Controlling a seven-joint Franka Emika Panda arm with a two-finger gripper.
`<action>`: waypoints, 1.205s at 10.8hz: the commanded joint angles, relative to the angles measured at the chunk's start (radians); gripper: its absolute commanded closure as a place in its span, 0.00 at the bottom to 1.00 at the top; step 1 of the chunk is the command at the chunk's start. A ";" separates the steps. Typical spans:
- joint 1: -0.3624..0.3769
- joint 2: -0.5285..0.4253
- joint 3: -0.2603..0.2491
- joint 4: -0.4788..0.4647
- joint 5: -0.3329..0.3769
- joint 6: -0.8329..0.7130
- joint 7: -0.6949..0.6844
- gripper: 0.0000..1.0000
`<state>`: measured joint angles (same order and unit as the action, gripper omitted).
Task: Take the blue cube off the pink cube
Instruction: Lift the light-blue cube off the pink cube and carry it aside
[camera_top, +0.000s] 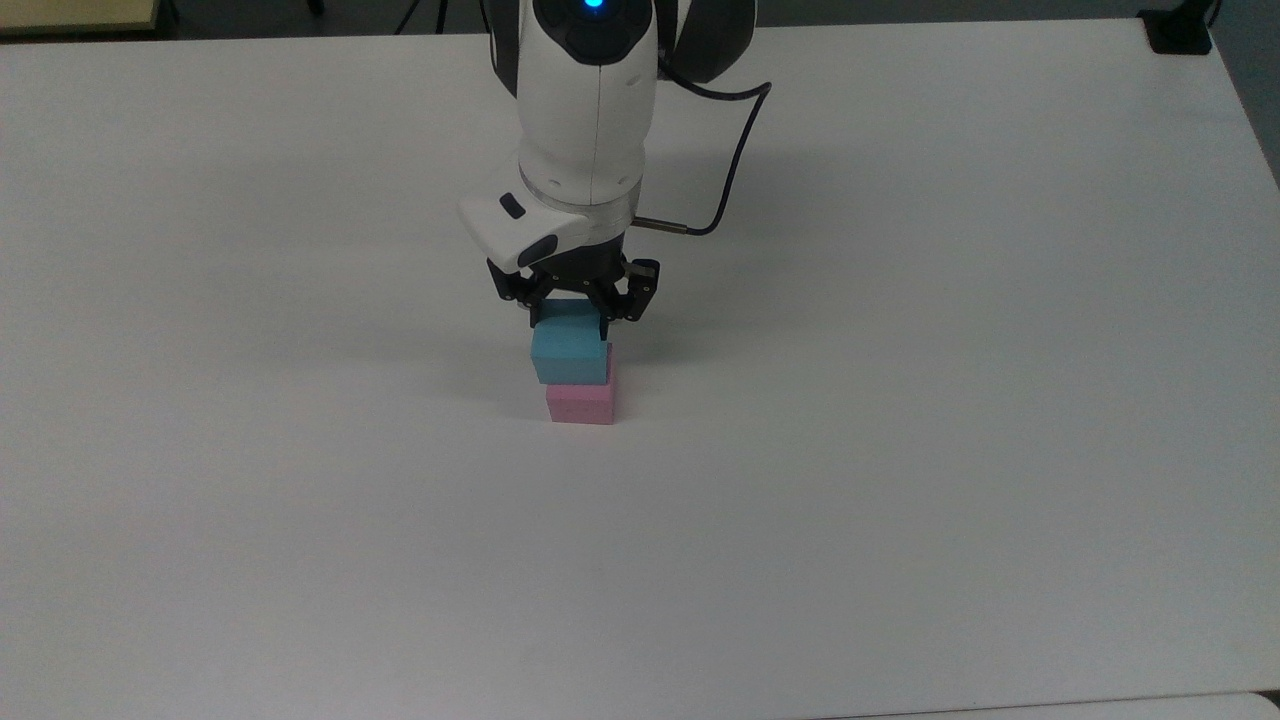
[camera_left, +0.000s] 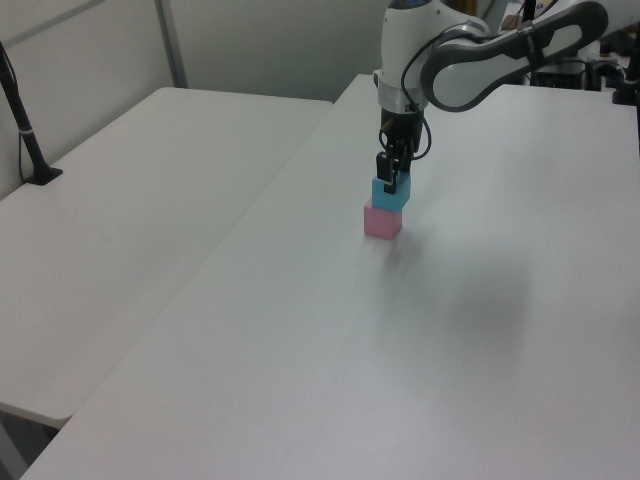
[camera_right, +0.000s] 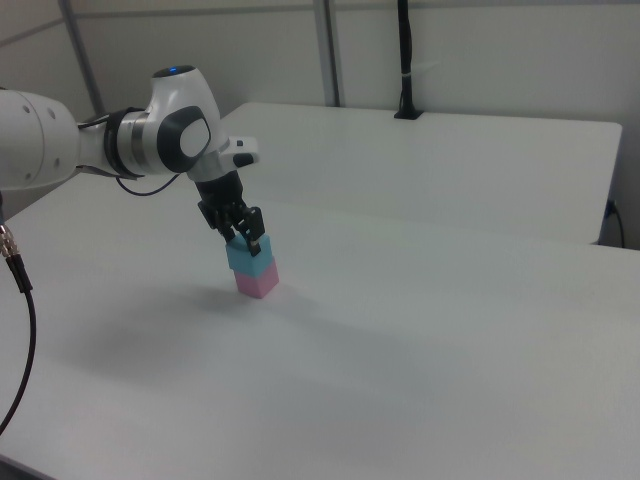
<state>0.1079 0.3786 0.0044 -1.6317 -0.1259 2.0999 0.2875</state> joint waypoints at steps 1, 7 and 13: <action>-0.016 -0.082 0.005 -0.036 -0.021 -0.013 0.004 0.60; -0.174 -0.216 0.005 -0.124 -0.014 -0.267 -0.269 0.60; -0.214 -0.328 0.003 -0.529 -0.032 0.145 -0.283 0.60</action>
<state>-0.1008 0.1016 0.0019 -2.0008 -0.1308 2.0252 0.0159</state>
